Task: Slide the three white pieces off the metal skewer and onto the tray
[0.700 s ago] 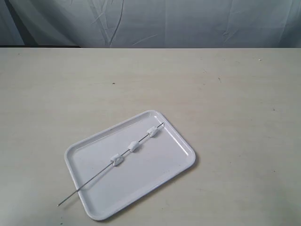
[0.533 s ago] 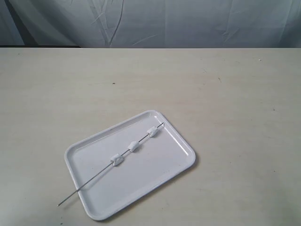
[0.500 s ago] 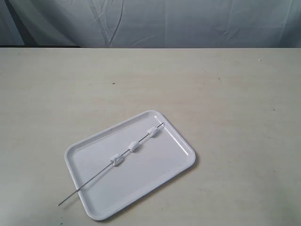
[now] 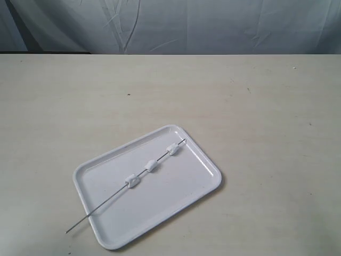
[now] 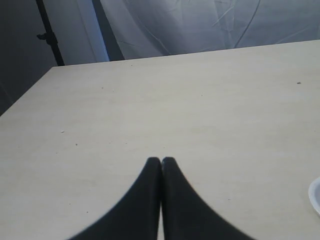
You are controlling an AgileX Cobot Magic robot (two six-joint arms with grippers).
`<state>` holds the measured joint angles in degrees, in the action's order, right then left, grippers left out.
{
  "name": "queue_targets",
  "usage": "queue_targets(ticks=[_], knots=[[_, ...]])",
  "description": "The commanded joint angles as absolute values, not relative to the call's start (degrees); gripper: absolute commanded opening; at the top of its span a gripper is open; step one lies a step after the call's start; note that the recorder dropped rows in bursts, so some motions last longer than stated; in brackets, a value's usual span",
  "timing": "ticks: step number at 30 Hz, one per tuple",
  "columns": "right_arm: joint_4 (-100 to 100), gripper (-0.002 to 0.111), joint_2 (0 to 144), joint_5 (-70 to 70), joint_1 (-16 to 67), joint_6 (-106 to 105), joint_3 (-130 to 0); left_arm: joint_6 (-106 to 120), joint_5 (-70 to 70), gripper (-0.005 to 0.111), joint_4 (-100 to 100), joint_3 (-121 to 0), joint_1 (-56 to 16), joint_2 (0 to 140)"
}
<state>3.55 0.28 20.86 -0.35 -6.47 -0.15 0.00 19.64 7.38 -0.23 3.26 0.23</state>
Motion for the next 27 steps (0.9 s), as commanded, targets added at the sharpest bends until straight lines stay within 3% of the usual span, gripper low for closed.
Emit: queue_targets(ticks=[1, 4, 13, 19, 27], knots=[[3.51, -0.001, 0.00, 20.71, -0.60, -6.47, 0.00, 0.63, 18.79, 0.000, 9.77, 0.00, 3.36, 0.00], [3.51, -0.001, 0.00, 20.71, -0.60, -6.47, 0.00, 0.63, 12.43, 0.000, 9.93, 0.00, 3.36, 0.00], [3.51, -0.001, 0.00, 20.71, -0.60, -6.47, 0.00, 0.63, -28.14, 0.000, 10.11, 0.00, 3.36, 0.00], [3.51, -0.001, 0.00, 20.71, -0.60, -6.47, 0.00, 0.43, -45.09, 0.000, 10.11, 0.00, 3.36, 0.00], [3.51, -0.001, 0.00, 20.71, -0.60, -6.47, 0.00, -3.28, -56.59, 0.000, 9.20, 0.00, 3.36, 0.00]])
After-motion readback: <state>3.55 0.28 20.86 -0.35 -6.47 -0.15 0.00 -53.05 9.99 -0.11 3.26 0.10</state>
